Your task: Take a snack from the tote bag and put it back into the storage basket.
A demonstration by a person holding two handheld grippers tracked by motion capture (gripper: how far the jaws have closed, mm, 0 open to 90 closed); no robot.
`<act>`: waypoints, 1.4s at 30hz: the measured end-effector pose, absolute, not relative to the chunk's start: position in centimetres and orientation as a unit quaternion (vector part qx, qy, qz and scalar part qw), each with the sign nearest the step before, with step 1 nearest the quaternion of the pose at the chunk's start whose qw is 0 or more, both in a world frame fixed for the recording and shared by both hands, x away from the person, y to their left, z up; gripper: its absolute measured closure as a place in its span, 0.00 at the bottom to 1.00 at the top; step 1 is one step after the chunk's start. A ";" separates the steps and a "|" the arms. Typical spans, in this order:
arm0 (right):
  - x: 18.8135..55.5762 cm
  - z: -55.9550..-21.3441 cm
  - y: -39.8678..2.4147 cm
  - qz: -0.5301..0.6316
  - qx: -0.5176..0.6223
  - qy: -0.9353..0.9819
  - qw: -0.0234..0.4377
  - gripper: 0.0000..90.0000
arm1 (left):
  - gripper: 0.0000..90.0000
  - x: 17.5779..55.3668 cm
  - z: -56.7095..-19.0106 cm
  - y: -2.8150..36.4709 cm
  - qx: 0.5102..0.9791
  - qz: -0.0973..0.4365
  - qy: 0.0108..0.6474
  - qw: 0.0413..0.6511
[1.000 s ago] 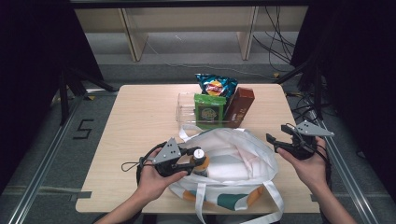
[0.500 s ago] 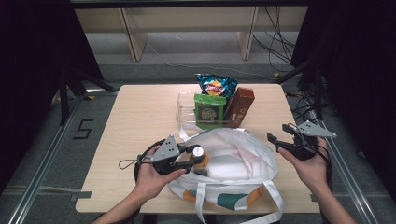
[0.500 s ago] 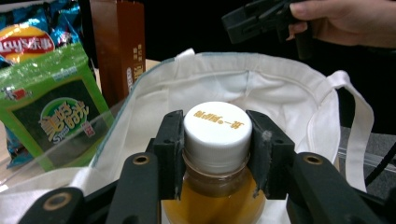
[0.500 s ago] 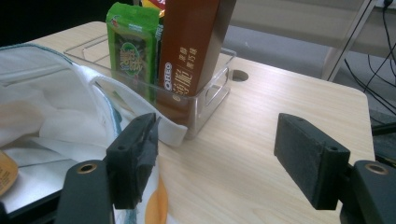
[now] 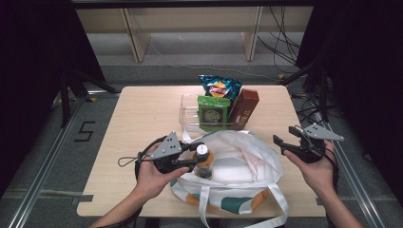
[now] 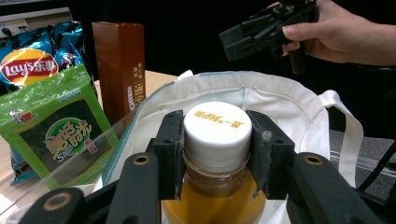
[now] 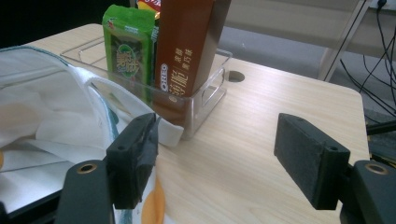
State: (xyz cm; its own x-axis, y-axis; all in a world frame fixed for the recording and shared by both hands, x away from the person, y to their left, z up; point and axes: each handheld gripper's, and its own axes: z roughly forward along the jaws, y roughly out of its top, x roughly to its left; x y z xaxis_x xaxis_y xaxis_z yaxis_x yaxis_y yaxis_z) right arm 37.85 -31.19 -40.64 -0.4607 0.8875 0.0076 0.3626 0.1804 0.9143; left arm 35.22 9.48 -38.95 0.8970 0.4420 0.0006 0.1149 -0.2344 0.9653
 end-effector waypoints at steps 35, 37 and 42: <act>37.9 -40.7 -31.5 0.464 0.425 0.715 0.305 0.35 | 0.66 36.9 -33.6 10.4 0.756 0.140 0.180 0.614; 37.9 -40.6 -31.6 0.462 0.423 0.717 0.305 0.35 | 0.66 37.1 -33.3 10.4 0.754 0.140 0.180 0.616; 38.0 -40.6 -31.6 0.465 0.422 0.715 0.309 0.35 | 0.66 37.5 -32.6 10.4 0.750 0.139 0.181 0.620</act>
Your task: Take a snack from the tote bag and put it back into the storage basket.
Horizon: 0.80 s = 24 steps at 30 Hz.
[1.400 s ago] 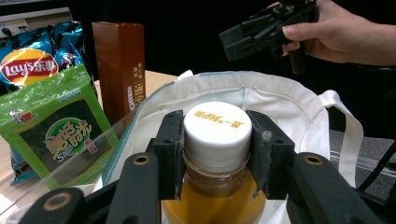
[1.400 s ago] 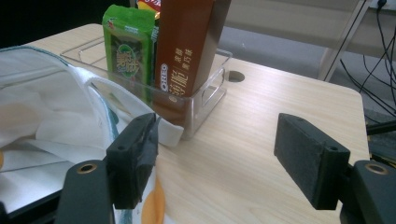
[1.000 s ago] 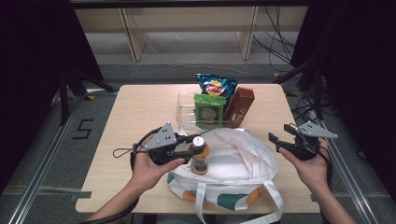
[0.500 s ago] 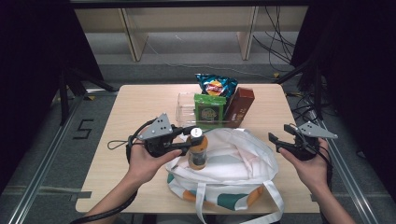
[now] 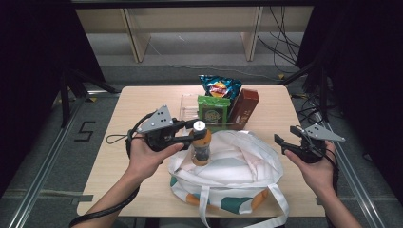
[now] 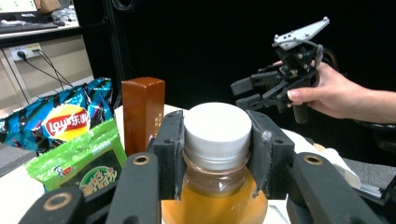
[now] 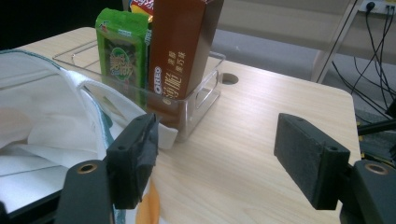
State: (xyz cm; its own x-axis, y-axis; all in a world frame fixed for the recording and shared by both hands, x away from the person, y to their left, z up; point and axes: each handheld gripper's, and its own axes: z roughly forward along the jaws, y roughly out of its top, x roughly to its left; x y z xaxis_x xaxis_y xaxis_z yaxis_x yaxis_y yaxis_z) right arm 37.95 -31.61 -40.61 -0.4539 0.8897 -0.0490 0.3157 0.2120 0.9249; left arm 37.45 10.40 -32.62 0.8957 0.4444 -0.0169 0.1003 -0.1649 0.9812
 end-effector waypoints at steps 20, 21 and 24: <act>37.9 -40.8 -31.5 0.470 0.438 0.703 0.306 0.35 | 0.66 38.5 -30.4 10.7 0.748 0.142 0.176 0.624; 37.8 -40.8 -31.4 0.472 0.448 0.699 0.297 0.35 | 0.66 38.5 -30.3 10.7 0.748 0.142 0.177 0.624; 37.8 -40.8 -31.5 0.470 0.447 0.702 0.294 0.35 | 0.66 38.7 -30.0 10.8 0.745 0.143 0.176 0.627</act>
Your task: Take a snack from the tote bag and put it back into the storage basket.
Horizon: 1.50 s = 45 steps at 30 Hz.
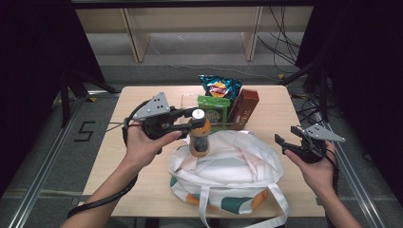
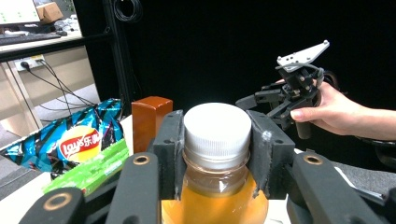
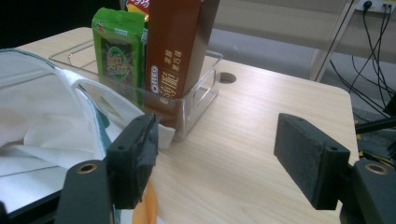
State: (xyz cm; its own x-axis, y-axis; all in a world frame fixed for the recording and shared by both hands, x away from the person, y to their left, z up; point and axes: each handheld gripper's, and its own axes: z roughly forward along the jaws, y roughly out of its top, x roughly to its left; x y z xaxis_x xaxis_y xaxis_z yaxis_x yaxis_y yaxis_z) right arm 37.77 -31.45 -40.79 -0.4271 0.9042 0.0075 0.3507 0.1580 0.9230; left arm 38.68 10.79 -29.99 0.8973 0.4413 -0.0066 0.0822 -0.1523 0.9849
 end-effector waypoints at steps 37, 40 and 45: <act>37.8 -40.9 -31.7 0.464 0.441 0.708 0.298 0.35 | 0.66 41.9 -28.7 11.5 0.740 0.154 0.173 0.631; 37.7 -40.8 -31.7 0.465 0.443 0.706 0.299 0.35 | 0.66 42.1 -28.6 11.5 0.741 0.156 0.174 0.630; 37.7 -40.9 -31.6 0.471 0.447 0.698 0.301 0.35 | 0.66 42.4 -28.4 11.5 0.740 0.161 0.173 0.629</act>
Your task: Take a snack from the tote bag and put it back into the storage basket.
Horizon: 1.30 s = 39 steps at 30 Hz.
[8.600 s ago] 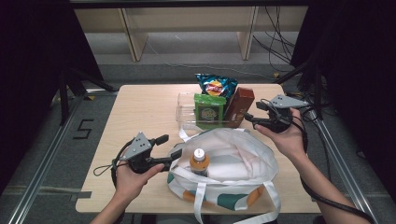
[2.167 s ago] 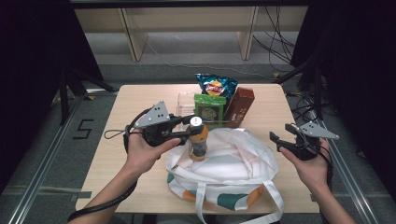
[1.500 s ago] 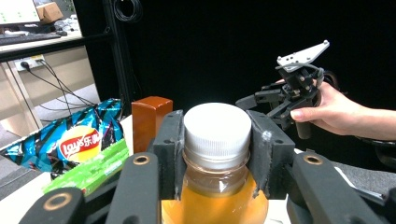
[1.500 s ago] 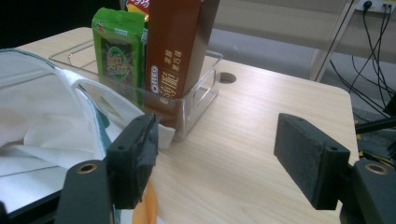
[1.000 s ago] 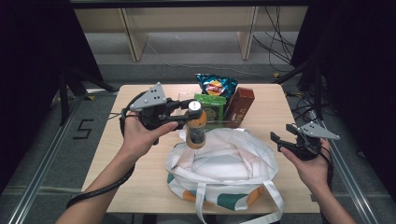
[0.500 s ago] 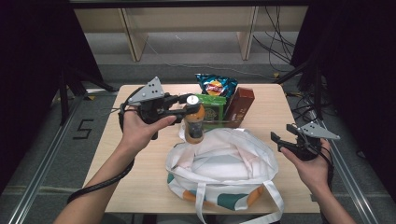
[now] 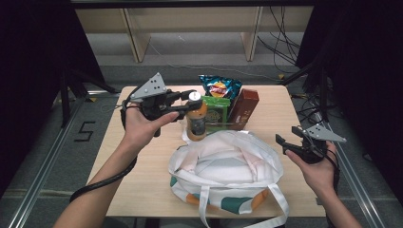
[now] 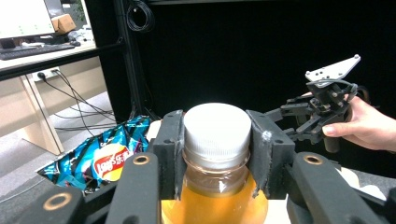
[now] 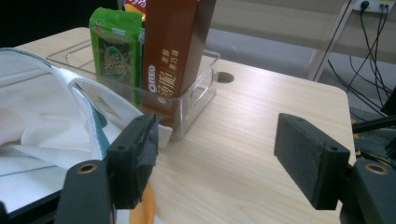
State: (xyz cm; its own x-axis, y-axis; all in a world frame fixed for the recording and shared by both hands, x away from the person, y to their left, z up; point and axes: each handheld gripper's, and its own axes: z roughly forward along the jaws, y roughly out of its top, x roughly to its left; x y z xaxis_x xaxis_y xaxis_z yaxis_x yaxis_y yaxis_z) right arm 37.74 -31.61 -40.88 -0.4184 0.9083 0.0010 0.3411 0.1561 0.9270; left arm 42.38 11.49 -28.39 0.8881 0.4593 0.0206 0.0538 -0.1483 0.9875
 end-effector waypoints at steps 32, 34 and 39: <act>37.8 -40.9 -31.8 0.469 0.442 0.699 0.310 0.35 | 0.66 45.5 -28.3 12.1 0.735 0.183 0.185 0.626; 37.9 -41.0 -31.8 0.468 0.436 0.701 0.314 0.35 | 0.66 45.7 -28.4 12.1 0.735 0.183 0.186 0.626; 37.8 -40.9 -31.8 0.466 0.439 0.707 0.300 0.35 | 0.66 46.4 -28.7 12.4 0.735 0.183 0.188 0.625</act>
State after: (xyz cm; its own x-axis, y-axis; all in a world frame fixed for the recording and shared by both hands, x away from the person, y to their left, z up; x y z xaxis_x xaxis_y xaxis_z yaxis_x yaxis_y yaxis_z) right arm 37.81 -31.80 -40.91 -0.4348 0.9004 -0.0147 0.3424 0.1804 0.9221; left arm 46.36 12.36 -28.73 0.8627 0.5046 0.0337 0.0482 -0.1485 0.9877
